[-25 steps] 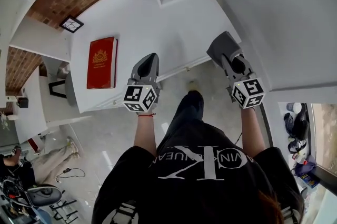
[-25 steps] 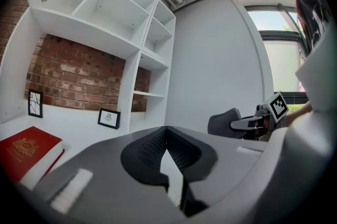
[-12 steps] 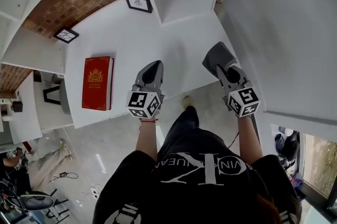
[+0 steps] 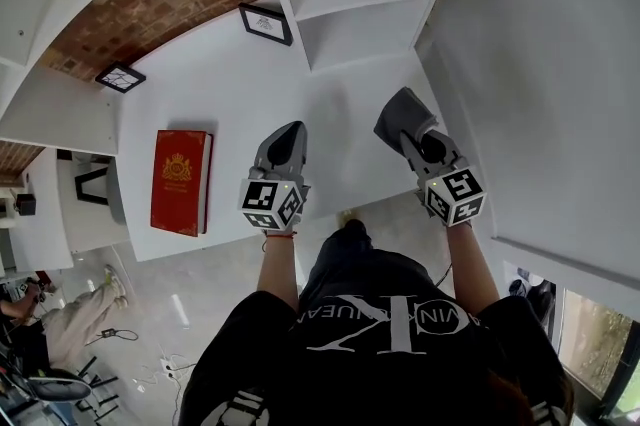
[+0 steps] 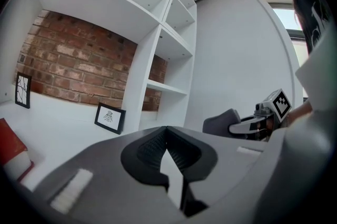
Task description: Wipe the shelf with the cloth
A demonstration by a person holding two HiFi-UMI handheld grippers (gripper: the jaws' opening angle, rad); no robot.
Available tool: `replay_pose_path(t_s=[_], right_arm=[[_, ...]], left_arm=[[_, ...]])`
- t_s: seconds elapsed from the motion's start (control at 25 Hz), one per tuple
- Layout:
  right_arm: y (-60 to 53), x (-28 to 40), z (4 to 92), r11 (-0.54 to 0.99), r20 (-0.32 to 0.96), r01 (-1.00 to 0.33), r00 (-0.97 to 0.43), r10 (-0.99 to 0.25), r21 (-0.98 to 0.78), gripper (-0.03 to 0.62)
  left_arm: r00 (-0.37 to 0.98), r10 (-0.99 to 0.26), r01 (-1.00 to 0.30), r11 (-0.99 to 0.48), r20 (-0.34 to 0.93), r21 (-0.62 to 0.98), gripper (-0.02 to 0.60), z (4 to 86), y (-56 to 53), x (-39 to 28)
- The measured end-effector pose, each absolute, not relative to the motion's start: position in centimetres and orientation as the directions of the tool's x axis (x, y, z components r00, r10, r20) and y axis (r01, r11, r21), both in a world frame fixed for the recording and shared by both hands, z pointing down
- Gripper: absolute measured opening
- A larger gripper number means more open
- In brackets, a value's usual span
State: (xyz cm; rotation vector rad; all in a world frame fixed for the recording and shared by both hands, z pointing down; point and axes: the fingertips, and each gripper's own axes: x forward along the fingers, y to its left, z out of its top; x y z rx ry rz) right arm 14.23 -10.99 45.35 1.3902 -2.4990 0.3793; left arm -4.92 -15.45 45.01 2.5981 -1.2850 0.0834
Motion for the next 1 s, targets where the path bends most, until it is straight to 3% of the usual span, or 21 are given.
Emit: replay_pose_path(t_s=[1.0], right_arm=[[-25.4, 7.9, 49.3, 0.728, 0.391, -0.678, -0.700, -0.597, -0.102, 0.045]], left_arm=[[0.445, -0.878, -0.889, -0.410, 0.173, 0.205, 0.011, 48.7, -21.9, -4.8]])
